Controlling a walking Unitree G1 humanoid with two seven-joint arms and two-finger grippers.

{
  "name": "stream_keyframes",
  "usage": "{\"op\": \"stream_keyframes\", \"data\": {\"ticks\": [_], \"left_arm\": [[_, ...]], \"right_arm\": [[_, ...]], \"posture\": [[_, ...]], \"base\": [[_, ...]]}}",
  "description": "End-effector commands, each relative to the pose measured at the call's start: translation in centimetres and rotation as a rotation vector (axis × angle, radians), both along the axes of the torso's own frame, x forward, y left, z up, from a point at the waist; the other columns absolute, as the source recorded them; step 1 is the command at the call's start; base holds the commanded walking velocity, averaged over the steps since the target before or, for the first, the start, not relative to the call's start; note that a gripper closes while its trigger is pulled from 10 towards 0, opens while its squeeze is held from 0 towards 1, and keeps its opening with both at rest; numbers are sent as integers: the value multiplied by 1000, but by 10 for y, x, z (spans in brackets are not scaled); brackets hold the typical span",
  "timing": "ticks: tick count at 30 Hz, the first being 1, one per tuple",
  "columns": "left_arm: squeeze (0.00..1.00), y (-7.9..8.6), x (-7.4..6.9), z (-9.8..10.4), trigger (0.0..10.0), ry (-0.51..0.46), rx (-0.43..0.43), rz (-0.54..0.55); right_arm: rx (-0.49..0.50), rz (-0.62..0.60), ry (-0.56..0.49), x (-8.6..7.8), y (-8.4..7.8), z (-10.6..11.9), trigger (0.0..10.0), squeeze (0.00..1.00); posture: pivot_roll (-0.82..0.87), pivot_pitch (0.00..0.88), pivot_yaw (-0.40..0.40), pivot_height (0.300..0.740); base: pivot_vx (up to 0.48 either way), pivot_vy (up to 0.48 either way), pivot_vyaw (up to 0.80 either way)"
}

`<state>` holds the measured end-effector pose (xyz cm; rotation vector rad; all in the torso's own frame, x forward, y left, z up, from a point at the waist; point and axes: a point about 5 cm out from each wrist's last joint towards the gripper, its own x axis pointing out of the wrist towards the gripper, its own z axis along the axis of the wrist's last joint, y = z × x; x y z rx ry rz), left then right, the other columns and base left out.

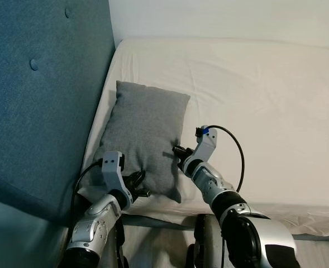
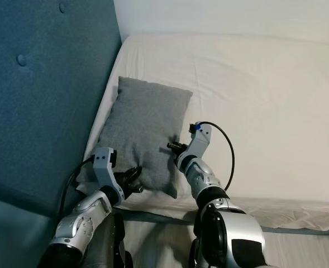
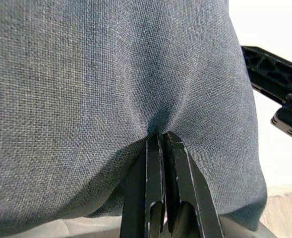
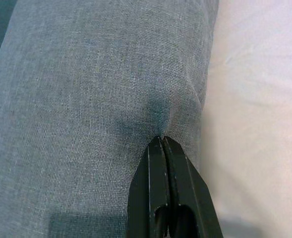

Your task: Clean up the room

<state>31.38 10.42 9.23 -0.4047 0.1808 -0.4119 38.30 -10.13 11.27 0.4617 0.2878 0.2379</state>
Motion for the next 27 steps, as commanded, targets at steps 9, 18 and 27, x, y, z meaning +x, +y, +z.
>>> {"op": "stream_keyframes", "data": {"ticks": [9, 18, 27], "left_arm": [[0, 1, 14, 18, 0, -105, 42, 115], [0, 18, 0, 5, 0, -59, -3, 84], [0, 31, -5, 2, 0, -60, -36, 173]], "right_arm": [[-110, 0, -139, 13, 3, 32, 0, 0], [-146, -242, -134, 9, -42, 20, 10000, 0], [-180, -494, 27, -14, -99, -18, 10000, 0]], "posture": [[111, 350, -59, 585], [116, 342, -56, 585], [122, 339, -54, 585]], "base": [[0, 0, 0], [0, 0, 0], [0, 0, 0]]}}
